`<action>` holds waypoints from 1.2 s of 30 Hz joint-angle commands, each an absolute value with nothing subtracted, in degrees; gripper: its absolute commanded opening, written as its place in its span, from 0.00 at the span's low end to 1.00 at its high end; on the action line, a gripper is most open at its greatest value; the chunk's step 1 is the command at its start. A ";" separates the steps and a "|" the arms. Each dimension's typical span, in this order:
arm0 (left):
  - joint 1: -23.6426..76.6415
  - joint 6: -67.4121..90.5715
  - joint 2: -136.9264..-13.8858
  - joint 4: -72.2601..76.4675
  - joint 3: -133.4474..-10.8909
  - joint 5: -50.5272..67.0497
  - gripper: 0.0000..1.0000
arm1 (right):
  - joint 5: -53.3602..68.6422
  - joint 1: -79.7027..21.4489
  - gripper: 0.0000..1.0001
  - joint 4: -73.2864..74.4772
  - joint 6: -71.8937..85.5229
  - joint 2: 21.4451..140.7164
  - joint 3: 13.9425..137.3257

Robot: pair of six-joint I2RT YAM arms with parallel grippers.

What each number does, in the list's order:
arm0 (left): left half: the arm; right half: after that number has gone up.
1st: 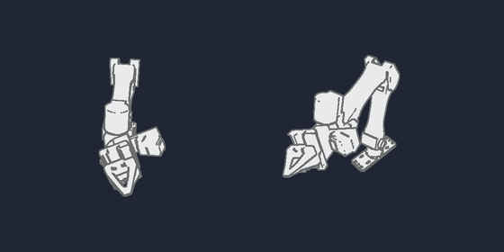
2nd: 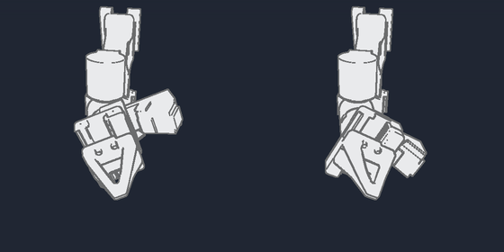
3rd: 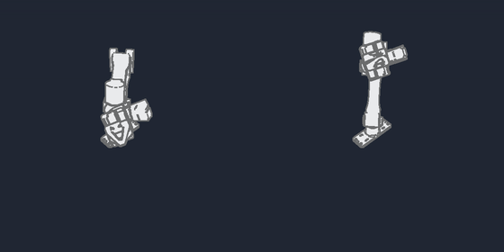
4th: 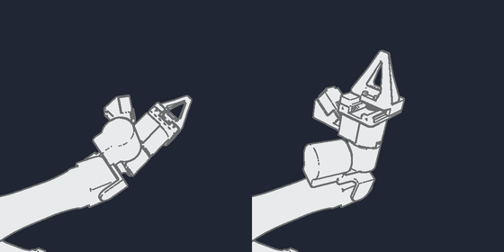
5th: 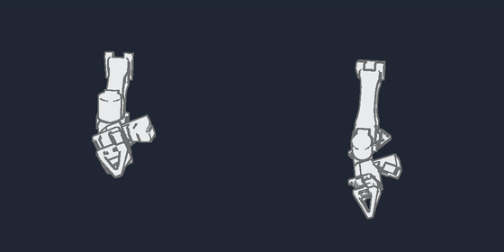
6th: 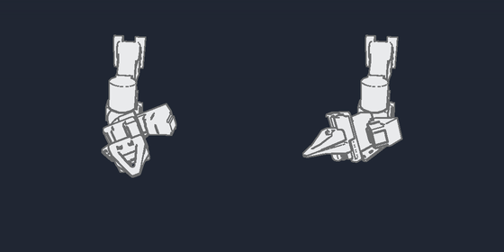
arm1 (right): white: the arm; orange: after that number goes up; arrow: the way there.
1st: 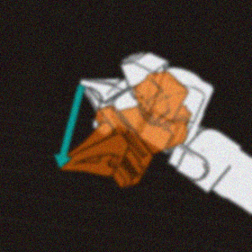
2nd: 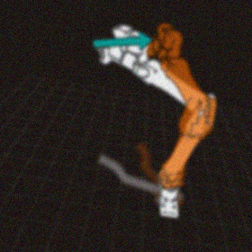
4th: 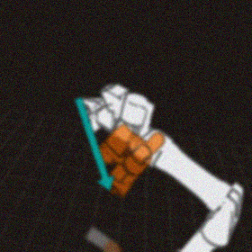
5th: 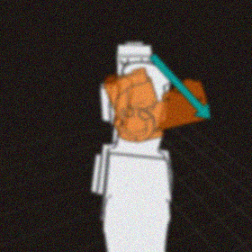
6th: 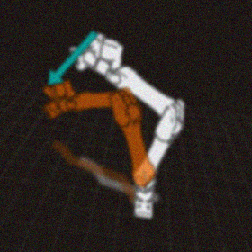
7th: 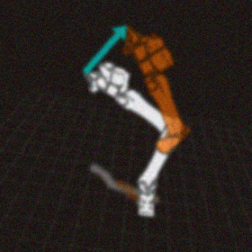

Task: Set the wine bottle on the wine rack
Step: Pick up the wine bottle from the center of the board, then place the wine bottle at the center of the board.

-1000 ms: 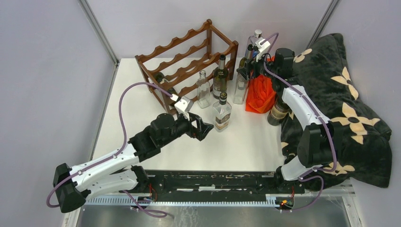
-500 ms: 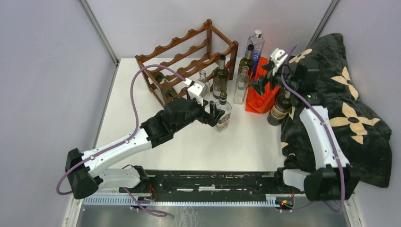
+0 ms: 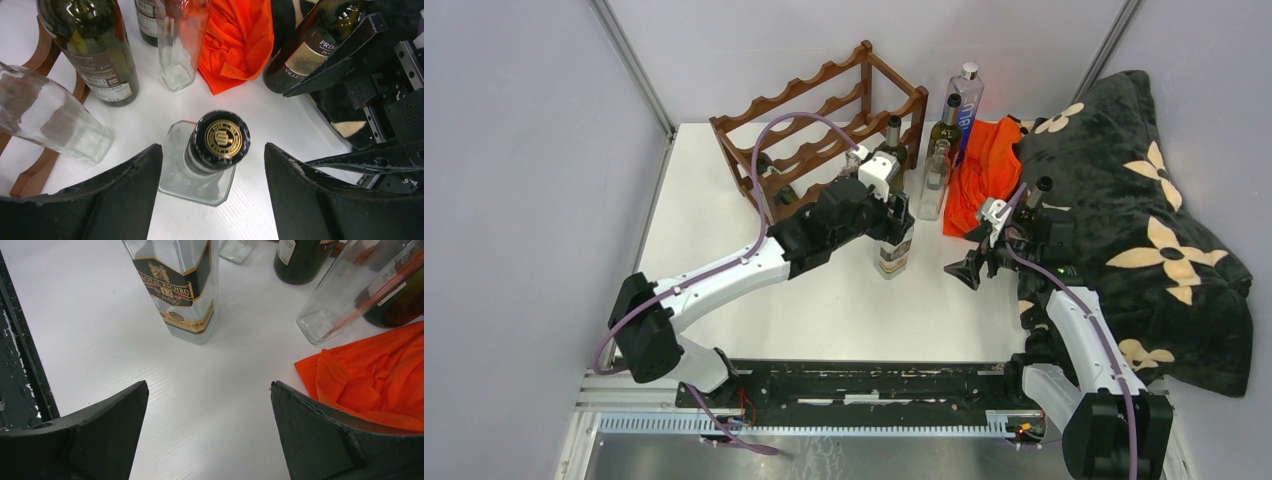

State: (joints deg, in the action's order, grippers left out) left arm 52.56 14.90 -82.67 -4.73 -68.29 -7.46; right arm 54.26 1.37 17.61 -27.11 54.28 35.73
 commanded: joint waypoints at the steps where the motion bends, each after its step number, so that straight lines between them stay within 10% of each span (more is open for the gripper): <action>1: 52.40 12.97 -85.00 -5.38 -73.33 -8.64 0.75 | 58.31 2.93 0.98 12.52 -28.79 54.27 34.41; 8: 52.47 13.38 -88.65 -7.76 -77.24 -10.11 0.49 | 58.58 3.84 0.98 13.61 -31.08 53.64 32.61; 14: 52.51 11.78 -88.65 -10.03 -78.68 -7.55 0.02 | 57.93 4.12 0.98 14.59 -32.16 53.46 32.78; 36: 50.34 13.76 -61.46 -41.24 -76.12 -24.30 0.02 | 57.04 4.32 0.98 15.50 -32.90 53.83 33.02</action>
State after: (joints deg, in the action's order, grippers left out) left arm 51.81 11.62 -65.95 -41.21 -74.61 -15.18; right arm 56.69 3.97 16.03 -31.86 54.06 32.42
